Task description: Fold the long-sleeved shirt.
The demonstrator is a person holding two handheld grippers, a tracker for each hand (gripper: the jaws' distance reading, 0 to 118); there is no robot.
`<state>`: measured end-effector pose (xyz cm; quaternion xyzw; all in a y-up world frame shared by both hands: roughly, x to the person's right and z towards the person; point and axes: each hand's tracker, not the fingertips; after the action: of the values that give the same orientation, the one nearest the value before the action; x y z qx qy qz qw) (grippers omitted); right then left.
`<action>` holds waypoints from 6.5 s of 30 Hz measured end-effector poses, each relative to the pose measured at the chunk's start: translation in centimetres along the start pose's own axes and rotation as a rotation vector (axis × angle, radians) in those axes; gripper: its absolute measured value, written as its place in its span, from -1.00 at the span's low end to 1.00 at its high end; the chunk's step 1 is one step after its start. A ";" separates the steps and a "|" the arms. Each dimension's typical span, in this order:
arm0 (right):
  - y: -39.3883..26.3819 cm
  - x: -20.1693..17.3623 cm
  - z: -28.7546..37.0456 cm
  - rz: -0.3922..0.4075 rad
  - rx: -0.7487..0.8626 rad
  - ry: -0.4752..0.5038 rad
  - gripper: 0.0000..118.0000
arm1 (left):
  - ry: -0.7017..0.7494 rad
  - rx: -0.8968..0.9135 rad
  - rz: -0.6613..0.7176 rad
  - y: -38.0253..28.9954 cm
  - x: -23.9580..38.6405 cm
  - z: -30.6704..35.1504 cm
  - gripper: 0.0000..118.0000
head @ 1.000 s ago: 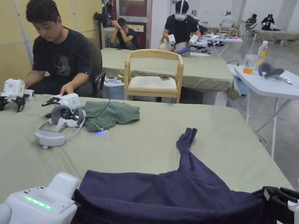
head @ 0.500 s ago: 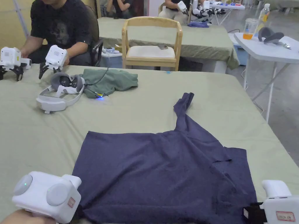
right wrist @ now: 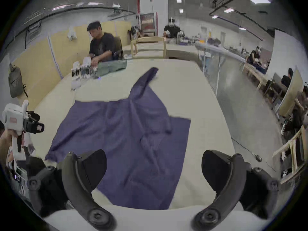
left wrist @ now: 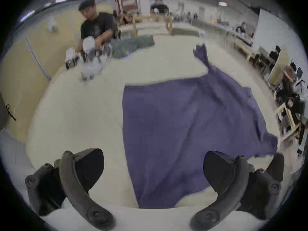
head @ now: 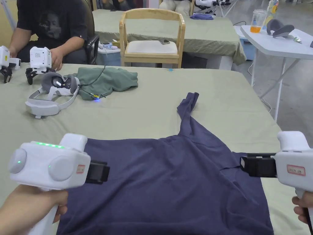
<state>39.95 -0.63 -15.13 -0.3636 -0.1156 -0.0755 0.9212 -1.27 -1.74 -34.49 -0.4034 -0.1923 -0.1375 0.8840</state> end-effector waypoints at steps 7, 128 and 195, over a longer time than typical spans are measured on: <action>2.5 -1.5 -9.5 0.009 -0.065 -0.081 -0.80 | -0.019 -0.024 0.054 2.4 2.4 -7.3 -0.90; 52.0 -5.2 29.5 0.005 1.052 -0.486 -0.71 | 0.300 1.054 0.189 45.6 -7.9 33.3 -0.91; -8.9 -0.3 4.6 0.126 -0.149 0.088 -0.71 | 0.063 -0.136 -0.423 -8.7 -3.5 0.5 -0.91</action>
<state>36.89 -3.89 -6.09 -0.4339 -0.0459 -0.0415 0.8988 -7.97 -6.54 -30.05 -0.4083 -0.2351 -0.3450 0.8118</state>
